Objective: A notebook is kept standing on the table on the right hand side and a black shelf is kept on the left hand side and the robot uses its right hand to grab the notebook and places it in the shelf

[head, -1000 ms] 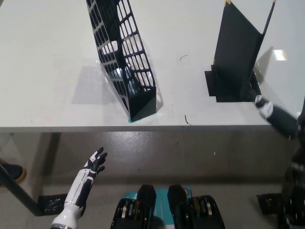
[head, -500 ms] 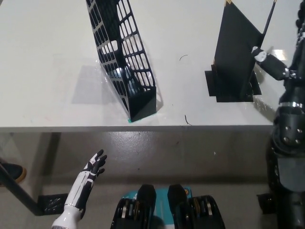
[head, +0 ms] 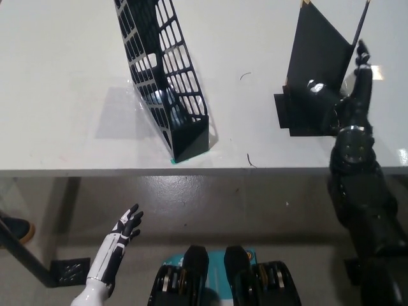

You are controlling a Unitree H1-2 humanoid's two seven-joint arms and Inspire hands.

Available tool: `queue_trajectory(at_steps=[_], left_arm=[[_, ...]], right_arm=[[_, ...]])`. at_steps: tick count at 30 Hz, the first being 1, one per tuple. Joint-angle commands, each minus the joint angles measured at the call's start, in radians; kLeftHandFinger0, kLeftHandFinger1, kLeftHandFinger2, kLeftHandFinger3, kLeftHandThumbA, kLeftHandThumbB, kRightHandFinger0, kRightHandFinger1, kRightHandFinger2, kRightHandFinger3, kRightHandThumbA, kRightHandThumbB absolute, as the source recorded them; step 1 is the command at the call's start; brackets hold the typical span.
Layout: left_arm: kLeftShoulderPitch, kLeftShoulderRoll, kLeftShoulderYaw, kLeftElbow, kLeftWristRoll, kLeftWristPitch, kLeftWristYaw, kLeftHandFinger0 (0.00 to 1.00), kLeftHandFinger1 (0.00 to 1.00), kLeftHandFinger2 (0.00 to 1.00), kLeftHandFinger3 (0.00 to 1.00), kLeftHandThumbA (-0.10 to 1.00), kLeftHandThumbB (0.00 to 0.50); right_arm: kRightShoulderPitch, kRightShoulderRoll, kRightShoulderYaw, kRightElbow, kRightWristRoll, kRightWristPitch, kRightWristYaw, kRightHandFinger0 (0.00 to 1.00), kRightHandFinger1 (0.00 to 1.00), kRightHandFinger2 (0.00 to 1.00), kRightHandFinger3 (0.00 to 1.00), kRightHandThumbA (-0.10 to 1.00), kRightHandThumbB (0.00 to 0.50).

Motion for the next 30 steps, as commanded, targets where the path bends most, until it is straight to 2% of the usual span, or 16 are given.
queue_trajectory(at_steps=[1,2,3,4,5,6,7,8,11,15,18,20,22,26,28,30], left_arm=[[-0.001,0.004,0.007,-0.026,0.004,-0.043,0.008,1.00,1.00,1.00,1.00,1.00,0.118],[-0.001,0.003,0.008,-0.025,0.003,-0.043,0.008,1.00,1.00,1.00,1.00,1.00,0.117],[-0.001,0.003,0.008,-0.027,0.002,-0.040,0.006,1.00,1.00,1.00,1.00,1.00,0.122],[-0.004,0.003,0.008,-0.026,-0.005,-0.040,0.002,1.00,1.00,1.00,1.00,1.00,0.118],[-0.011,0.003,0.008,-0.022,-0.011,-0.041,-0.002,1.00,1.00,1.00,1.00,1.00,0.121],[-0.014,0.005,0.009,-0.023,-0.011,-0.040,-0.003,1.00,1.00,1.00,1.00,1.00,0.114],[-0.014,0.005,0.009,-0.025,-0.013,-0.039,-0.004,1.00,1.00,1.00,1.00,1.00,0.113],[-0.018,0.006,0.012,-0.027,-0.017,-0.033,-0.004,1.00,1.00,1.00,1.00,1.00,0.108],[-0.016,0.004,0.013,-0.034,-0.013,-0.031,0.000,1.00,1.00,1.00,1.00,1.00,0.097],[-0.018,0.004,0.012,-0.028,-0.013,-0.033,-0.001,1.00,1.00,1.00,1.00,1.00,0.119],[-0.020,0.003,0.014,-0.023,-0.013,-0.034,0.001,1.00,1.00,1.00,1.00,1.00,0.123],[-0.020,0.004,0.012,-0.023,-0.004,-0.034,0.005,1.00,1.00,1.00,1.00,1.00,0.132],[-0.019,0.010,0.013,-0.027,0.002,-0.031,0.006,1.00,1.00,1.00,1.00,1.00,0.139],[-0.019,0.011,0.013,-0.024,0.001,-0.033,0.004,1.00,1.00,1.00,1.00,1.00,0.144],[-0.020,0.011,0.014,-0.024,0.000,-0.031,0.004,1.00,1.00,1.00,1.00,1.00,0.150],[-0.020,0.010,0.014,-0.027,0.004,-0.023,0.007,1.00,1.00,1.00,1.00,1.00,0.156]], right_arm=[[-0.124,-0.004,-0.077,0.104,0.172,-0.109,0.059,1.00,1.00,1.00,1.00,1.00,0.375],[-0.138,0.001,-0.111,0.123,0.212,-0.125,0.073,1.00,1.00,1.00,1.00,0.94,0.381],[-0.159,0.001,-0.114,0.142,0.198,-0.119,0.009,1.00,1.00,1.00,1.00,0.86,0.334],[-0.177,0.001,-0.120,0.153,0.190,-0.115,-0.051,0.72,0.69,0.84,0.96,0.71,0.351],[-0.210,0.002,-0.130,0.159,0.178,-0.117,-0.169,0.16,0.16,0.30,0.45,0.33,0.159],[-0.222,0.002,-0.127,0.157,0.168,-0.132,-0.206,0.01,0.01,0.06,0.16,0.08,0.169],[-0.227,0.001,-0.123,0.156,0.162,-0.150,-0.216,0.00,0.00,0.08,0.13,-0.06,0.180],[-0.236,0.003,-0.124,0.148,0.167,-0.177,-0.214,0.00,0.00,0.10,0.13,-0.10,0.152],[-0.226,0.011,-0.093,0.085,0.143,-0.196,-0.219,0.00,0.00,0.29,0.39,-0.10,0.117],[-0.204,0.020,-0.056,-0.001,0.121,-0.196,-0.234,0.00,0.00,0.37,0.54,-0.10,0.114],[-0.195,0.016,-0.022,-0.037,0.093,-0.196,-0.266,0.00,0.00,0.36,0.53,-0.10,0.114],[-0.193,0.012,-0.001,-0.053,0.076,-0.196,-0.285,0.00,0.00,0.31,0.38,-0.10,0.121],[-0.189,0.007,0.029,-0.085,0.048,-0.196,-0.310,0.00,0.00,0.31,0.32,-0.10,0.113],[-0.167,0.014,0.060,-0.204,0.035,-0.192,-0.294,0.00,0.00,0.37,0.42,-0.10,0.053],[-0.146,0.013,0.109,-0.297,-0.042,-0.192,-0.314,0.00,0.00,0.34,0.46,-0.10,0.046],[-0.111,0.026,0.141,-0.454,-0.059,-0.116,-0.280,0.00,0.00,0.34,0.52,-0.10,0.053]])
